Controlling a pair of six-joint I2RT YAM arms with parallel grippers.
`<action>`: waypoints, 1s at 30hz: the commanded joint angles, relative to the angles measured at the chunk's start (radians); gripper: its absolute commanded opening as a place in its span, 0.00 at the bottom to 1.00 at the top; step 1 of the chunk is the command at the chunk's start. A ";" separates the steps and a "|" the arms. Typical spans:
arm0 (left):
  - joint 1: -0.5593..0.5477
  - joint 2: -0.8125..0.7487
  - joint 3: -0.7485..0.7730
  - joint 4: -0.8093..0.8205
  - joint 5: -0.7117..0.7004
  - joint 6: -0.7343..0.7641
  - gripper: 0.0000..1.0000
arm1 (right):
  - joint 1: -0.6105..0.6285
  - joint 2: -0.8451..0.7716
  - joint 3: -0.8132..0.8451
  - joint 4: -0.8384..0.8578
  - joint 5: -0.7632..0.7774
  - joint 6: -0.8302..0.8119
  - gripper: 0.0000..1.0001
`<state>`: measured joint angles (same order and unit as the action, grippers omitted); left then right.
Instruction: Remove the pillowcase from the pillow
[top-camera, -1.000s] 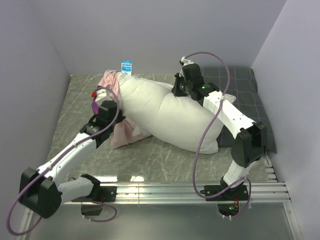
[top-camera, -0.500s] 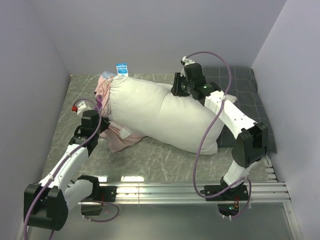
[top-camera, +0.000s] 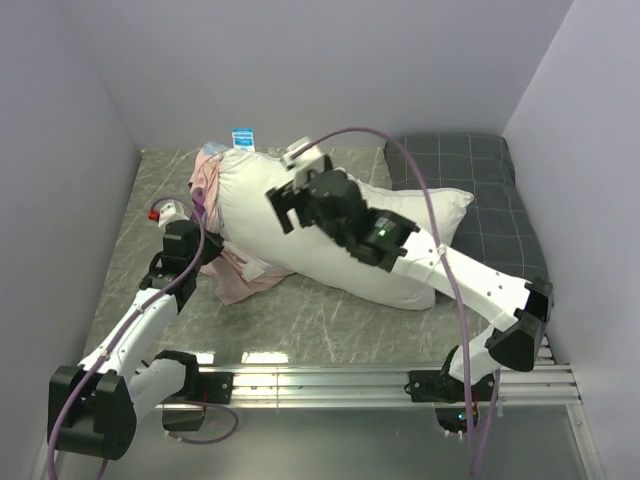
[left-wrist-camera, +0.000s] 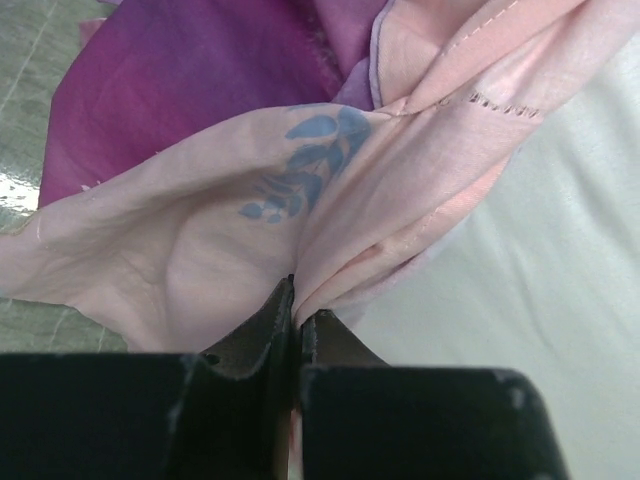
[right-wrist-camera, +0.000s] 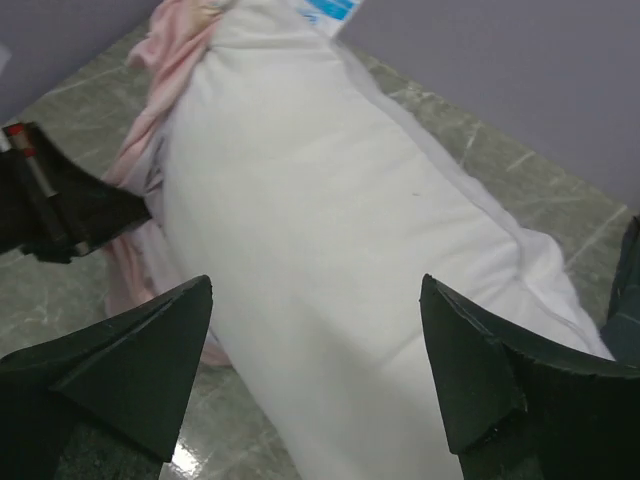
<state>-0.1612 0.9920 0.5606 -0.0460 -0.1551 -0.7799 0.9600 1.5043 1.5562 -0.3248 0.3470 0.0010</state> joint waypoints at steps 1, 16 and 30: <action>-0.011 -0.019 0.016 0.002 0.037 0.010 0.00 | 0.077 0.063 -0.018 0.075 0.132 -0.122 0.93; -0.011 -0.092 0.041 -0.063 0.005 0.001 0.01 | 0.025 0.603 0.266 -0.095 0.284 -0.036 0.33; 0.029 -0.015 0.053 -0.057 -0.113 -0.048 0.01 | -0.128 0.159 0.277 -0.260 0.089 0.145 0.00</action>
<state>-0.1627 0.9668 0.5785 -0.0681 -0.1856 -0.8112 0.8959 1.8492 1.7954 -0.5591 0.3775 0.0952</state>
